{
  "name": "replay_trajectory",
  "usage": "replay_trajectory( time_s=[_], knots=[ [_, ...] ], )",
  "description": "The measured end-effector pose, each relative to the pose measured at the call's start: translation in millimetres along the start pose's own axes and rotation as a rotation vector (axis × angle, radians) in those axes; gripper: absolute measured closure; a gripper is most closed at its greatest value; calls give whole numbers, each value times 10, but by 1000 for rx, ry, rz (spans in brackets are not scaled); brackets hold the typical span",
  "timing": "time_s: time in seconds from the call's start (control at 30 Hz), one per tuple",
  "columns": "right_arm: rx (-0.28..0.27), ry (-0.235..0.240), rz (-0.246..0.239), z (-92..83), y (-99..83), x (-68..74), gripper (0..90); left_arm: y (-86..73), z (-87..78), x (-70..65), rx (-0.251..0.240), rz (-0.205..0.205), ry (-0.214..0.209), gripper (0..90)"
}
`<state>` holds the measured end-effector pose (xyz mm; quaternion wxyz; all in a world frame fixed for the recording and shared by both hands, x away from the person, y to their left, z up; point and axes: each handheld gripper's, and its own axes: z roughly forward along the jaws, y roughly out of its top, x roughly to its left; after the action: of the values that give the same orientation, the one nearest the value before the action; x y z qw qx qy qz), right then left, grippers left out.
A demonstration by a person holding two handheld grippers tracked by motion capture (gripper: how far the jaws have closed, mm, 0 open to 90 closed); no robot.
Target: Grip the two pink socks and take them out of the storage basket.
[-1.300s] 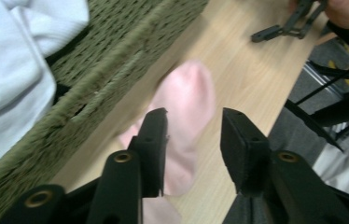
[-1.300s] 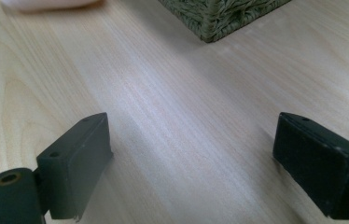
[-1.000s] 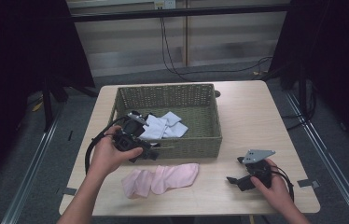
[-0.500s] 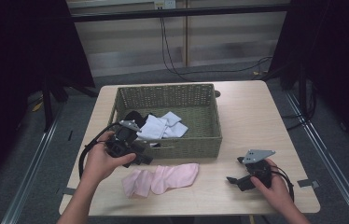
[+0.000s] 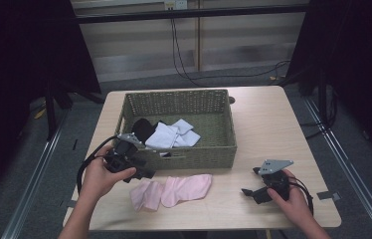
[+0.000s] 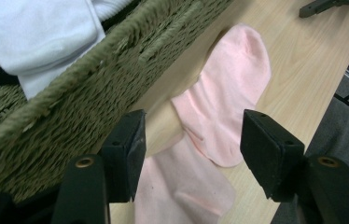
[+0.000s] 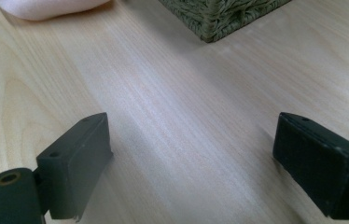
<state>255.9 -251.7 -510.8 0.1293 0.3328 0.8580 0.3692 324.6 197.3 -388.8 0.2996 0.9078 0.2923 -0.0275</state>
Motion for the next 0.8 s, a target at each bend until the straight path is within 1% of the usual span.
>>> replay_trajectory(
  time_s=[0.1,0.13,0.2,0.27,0.33,0.4,0.53,0.8],
  knots=[
    [0,0,0,0,0,0,105,-37,0,14,2,-6,3,409],
    [0,0,0,0,0,0,105,-79,5,31,0,-7,7,410],
    [0,0,0,0,0,0,105,-99,4,43,5,-2,8,410],
    [0,0,0,0,0,0,105,-144,4,62,10,-11,13,409],
    [0,0,0,0,0,0,105,-213,8,91,2,-9,20,409],
    [0,0,1,0,0,0,105,-237,15,98,0,-15,16,409],
    [0,0,0,0,0,0,105,-345,48,156,21,-21,23,408],
    [0,0,0,0,0,0,105,-464,73,213,35,-35,37,407]
  ],
)
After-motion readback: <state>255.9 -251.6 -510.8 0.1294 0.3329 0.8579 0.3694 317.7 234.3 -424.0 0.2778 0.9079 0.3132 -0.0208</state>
